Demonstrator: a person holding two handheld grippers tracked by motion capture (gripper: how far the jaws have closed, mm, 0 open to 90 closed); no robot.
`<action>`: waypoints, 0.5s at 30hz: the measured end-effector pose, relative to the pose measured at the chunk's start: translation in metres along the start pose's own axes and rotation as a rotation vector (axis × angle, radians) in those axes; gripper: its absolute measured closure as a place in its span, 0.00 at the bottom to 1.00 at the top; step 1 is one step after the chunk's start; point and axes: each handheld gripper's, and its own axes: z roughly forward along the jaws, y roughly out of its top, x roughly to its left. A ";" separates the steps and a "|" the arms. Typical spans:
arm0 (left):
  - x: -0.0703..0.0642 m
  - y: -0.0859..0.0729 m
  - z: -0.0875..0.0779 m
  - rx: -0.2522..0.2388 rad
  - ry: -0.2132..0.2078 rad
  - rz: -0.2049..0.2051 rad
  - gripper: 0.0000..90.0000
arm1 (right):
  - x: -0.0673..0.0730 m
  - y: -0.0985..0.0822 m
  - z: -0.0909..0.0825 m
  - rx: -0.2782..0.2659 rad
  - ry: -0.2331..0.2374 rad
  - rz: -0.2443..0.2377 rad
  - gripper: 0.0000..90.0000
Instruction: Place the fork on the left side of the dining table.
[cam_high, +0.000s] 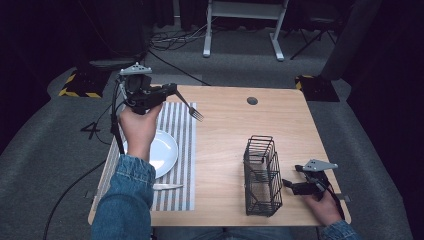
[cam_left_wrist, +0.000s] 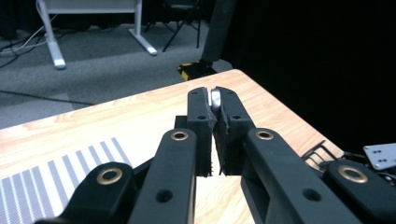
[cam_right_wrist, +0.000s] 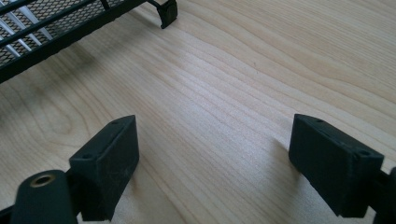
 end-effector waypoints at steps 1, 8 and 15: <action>0.003 0.000 0.001 0.007 0.008 0.000 0.95 | 0.000 0.000 0.000 0.001 -0.002 0.001 0.18; 0.029 -0.004 0.004 0.011 0.059 -0.025 0.95 | 0.000 0.000 0.000 0.000 -0.002 0.001 0.18; 0.051 -0.008 0.009 0.009 0.097 -0.053 0.95 | 0.000 0.000 0.000 0.000 -0.003 0.001 0.18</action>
